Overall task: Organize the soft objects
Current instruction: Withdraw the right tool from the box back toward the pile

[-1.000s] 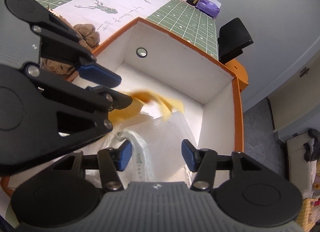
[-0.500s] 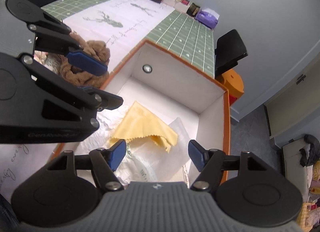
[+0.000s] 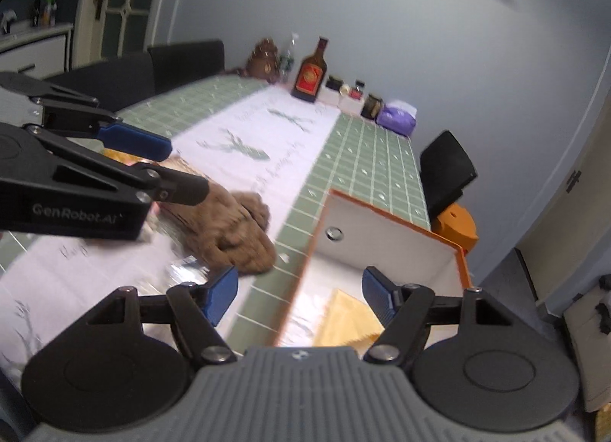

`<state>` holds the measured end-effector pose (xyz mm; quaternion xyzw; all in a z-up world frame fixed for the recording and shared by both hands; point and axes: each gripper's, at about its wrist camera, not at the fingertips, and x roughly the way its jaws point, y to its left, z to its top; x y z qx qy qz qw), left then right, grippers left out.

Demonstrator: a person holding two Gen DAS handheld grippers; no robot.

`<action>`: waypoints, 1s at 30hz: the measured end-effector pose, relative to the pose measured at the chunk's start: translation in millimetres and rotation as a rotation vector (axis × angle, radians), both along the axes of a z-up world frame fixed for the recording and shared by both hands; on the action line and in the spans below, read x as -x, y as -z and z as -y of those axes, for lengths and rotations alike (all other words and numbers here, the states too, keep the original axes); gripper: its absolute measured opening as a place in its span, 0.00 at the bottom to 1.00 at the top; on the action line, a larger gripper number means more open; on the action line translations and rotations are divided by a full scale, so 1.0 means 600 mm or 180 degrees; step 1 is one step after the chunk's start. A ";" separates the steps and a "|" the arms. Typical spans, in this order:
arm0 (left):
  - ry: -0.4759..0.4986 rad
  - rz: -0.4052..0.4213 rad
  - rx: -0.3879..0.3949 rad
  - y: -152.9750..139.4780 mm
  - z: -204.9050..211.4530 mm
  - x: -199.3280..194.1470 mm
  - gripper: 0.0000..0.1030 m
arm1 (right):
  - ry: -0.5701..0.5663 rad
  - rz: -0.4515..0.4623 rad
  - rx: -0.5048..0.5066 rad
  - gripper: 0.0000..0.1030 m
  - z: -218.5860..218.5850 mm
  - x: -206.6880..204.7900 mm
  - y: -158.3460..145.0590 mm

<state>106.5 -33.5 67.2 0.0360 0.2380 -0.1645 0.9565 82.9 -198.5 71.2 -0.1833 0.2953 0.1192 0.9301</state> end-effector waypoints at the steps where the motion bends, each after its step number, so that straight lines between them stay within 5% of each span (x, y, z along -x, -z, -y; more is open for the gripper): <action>1: -0.0060 0.0028 0.0046 -0.001 -0.016 0.008 0.55 | -0.0024 0.0033 -0.0079 0.69 -0.008 0.006 0.001; 6: -0.0346 0.0030 0.0267 0.010 -0.088 0.035 0.55 | -0.0016 0.0102 -0.0495 0.70 -0.042 0.029 0.020; 15: -0.0801 -0.0133 0.0300 0.085 -0.161 0.075 0.55 | 0.0029 -0.0150 -0.1109 0.70 -0.105 0.051 0.097; 22: -0.0982 -0.0295 0.0474 0.144 -0.191 0.092 0.55 | 0.0344 -0.0373 -0.1212 0.72 -0.116 0.039 0.159; 30: -0.0910 -0.0370 0.0584 0.160 -0.189 0.090 0.55 | 0.0474 -0.0462 -0.1266 0.79 -0.109 0.012 0.177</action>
